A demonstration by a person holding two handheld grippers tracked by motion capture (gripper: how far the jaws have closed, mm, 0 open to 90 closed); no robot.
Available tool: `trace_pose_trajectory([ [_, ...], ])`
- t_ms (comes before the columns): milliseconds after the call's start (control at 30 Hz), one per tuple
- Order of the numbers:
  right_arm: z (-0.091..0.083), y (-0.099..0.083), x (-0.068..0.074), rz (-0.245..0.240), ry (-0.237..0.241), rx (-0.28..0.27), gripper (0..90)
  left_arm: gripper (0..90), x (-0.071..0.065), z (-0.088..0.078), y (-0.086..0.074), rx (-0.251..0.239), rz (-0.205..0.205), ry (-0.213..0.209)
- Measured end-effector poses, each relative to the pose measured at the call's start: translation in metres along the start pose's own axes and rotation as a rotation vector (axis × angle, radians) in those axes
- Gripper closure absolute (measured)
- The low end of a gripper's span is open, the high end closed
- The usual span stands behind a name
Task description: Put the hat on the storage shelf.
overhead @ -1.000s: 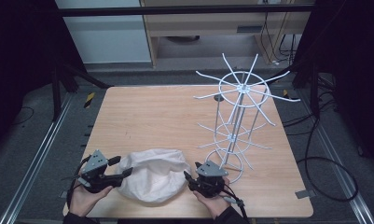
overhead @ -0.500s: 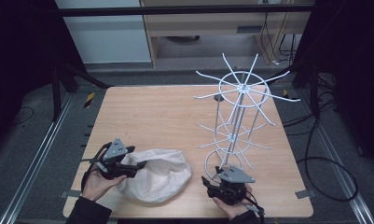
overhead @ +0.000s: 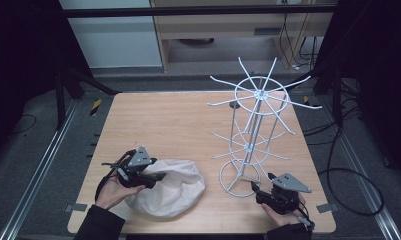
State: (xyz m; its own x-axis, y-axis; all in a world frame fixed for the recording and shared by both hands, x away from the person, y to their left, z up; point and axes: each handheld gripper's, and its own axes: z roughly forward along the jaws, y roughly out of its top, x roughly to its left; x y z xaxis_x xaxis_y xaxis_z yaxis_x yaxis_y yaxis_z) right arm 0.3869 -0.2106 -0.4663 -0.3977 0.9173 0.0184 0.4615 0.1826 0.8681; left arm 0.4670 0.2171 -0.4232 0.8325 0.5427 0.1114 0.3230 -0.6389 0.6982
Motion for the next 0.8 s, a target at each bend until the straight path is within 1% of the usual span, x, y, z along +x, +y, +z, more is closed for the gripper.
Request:
trace_pose_trajectory([
  [33, 0.000, -0.001, -0.004, -0.016, -0.012, 0.000, 32.4, 38.6, 0.000, 0.002, 0.000, 0.013, 0.006, -0.004],
  [67, 0.000, -0.002, -0.009, -0.019, -0.027, 0.005, 32.0, 41.1, 0.000, 0.004, 0.001, 0.022, 0.006, -0.011],
  [100, 0.000, -0.002, -0.009, -0.019, -0.027, 0.005, 32.0, 41.1, 0.000, 0.006, 0.001, 0.033, 0.007, -0.015],
  [133, 0.000, -0.003, -0.016, -0.015, -0.037, 0.014, 31.8, 45.3, 0.000, 0.009, 0.000, 0.055, 0.012, -0.023],
  [167, 0.000, -0.004, -0.018, -0.010, -0.041, 0.017, 31.8, 47.6, 0.000, 0.009, 0.000, 0.055, 0.012, -0.023],
  [200, 0.000, -0.005, -0.021, -0.005, -0.045, 0.023, 31.3, 49.8, 0.000, 0.013, -0.001, 0.084, 0.018, -0.032],
  [233, 0.000, -0.005, -0.021, -0.005, -0.045, 0.023, 31.3, 52.7, 0.000, 0.013, -0.001, 0.084, 0.018, -0.032],
  [267, 0.000, -0.006, -0.025, -0.007, -0.055, 0.030, 31.0, 54.7, -0.001, 0.016, -0.002, 0.114, 0.029, -0.028],
  [300, 0.000, -0.006, -0.025, -0.007, -0.055, 0.030, 31.0, 57.3, -0.001, 0.016, -0.002, 0.114, 0.029, -0.028],
  [333, 0.000, -0.007, -0.029, -0.003, -0.071, 0.035, 31.1, 61.7, -0.001, 0.016, -0.003, 0.129, 0.036, -0.027],
  [367, 0.000, -0.007, -0.029, -0.003, -0.071, 0.035, 31.1, 61.7, -0.002, 0.017, -0.003, 0.133, 0.040, -0.023],
  [433, 0.000, -0.008, -0.034, 0.012, -0.083, 0.041, 31.0, 68.0, -0.002, 0.016, -0.003, 0.127, 0.037, -0.022],
  [467, 0.000, -0.009, -0.038, 0.026, -0.092, 0.046, 31.0, 74.1, -0.002, 0.015, -0.003, 0.122, 0.033, -0.024],
  [500, 0.000, -0.009, -0.038, 0.026, -0.092, 0.046, 31.0, 74.1, -0.002, 0.014, -0.003, 0.119, 0.026, -0.026],
  [533, 0.000, -0.010, -0.041, 0.026, -0.105, 0.053, 30.9, 79.1, -0.002, 0.012, -0.003, 0.128, 0.026, -0.024],
  [567, 0.000, -0.010, -0.041, 0.026, -0.105, 0.053, 30.9, 81.4, -0.002, 0.012, -0.003, 0.128, 0.026, -0.024],
  [633, 0.001, -0.011, -0.042, 0.039, -0.101, 0.061, 31.0, 82.9, -0.002, 0.010, -0.003, 0.124, 0.011, -0.021],
  [667, 0.003, -0.011, -0.043, 0.031, -0.111, 0.060, 31.1, 84.5, -0.002, 0.006, -0.004, 0.115, 0.002, -0.018],
  [700, 0.003, -0.011, -0.043, 0.031, -0.111, 0.060, 31.1, 85.5, -0.002, 0.006, -0.004, 0.115, 0.002, -0.018],
  [733, 0.002, -0.011, -0.043, 0.032, -0.122, 0.049, 31.3, 86.3, -0.002, 0.004, -0.004, 0.110, -0.007, -0.019],
  [800, 0.002, -0.010, -0.044, 0.036, -0.126, 0.043, 31.3, 86.9, -0.001, 0.000, -0.004, 0.090, -0.032, -0.022],
])
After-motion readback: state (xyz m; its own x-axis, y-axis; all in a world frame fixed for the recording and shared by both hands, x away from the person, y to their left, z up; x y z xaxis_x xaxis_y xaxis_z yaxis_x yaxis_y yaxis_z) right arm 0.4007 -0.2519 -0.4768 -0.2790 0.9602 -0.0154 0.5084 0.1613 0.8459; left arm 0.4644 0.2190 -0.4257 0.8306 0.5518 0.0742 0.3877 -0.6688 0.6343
